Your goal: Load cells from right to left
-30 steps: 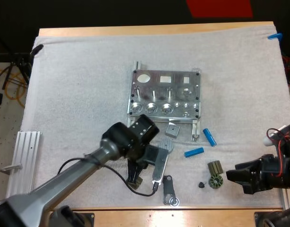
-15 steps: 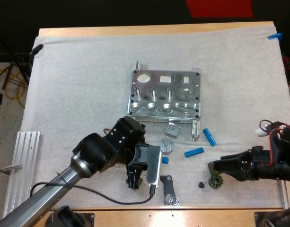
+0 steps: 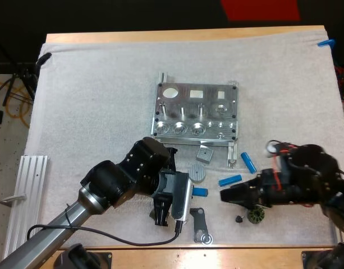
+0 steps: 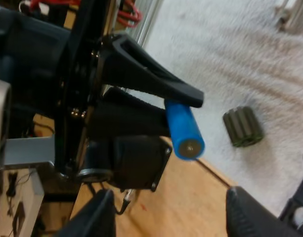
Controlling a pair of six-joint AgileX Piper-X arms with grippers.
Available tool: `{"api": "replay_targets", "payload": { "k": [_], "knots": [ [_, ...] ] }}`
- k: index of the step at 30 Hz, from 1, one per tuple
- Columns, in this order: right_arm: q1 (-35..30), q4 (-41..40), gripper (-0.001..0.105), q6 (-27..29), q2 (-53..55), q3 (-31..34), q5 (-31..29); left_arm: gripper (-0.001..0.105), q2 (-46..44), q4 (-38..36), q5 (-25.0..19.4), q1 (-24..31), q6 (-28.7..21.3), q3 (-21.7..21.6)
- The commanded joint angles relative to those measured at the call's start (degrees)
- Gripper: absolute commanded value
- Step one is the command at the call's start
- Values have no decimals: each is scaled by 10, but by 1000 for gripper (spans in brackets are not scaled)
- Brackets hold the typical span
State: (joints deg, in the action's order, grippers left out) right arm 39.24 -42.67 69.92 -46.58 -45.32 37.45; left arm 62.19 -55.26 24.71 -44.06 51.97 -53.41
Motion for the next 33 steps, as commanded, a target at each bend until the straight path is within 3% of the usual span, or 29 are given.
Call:
{"api": "replay_targets", "payload": {
  "k": [1,9,17,20,25,27,30,33],
  "knots": [
    [17,29,50,-13,-17,0,-4,1,-3,4,16,-2,7,-2],
    [54,91,50,-57,-92,0,-12,1,-3,5,39,-2,7,-2],
    [56,94,48,-59,-105,0,-12,1,-3,35,39,-2,7,-2],
    [56,94,39,-59,-105,0,-12,1,-3,37,39,-2,7,-2],
    [56,94,9,-54,-105,0,-12,1,-3,37,39,-2,7,-2],
    [56,94,3,-40,-105,0,-12,1,-3,37,39,-2,7,-2],
    [56,94,1,-22,-105,0,-12,1,-3,37,39,-2,11,-4],
    [56,94,1,-6,-105,0,-12,1,-4,37,45,-2,53,-10]
  ]
}}
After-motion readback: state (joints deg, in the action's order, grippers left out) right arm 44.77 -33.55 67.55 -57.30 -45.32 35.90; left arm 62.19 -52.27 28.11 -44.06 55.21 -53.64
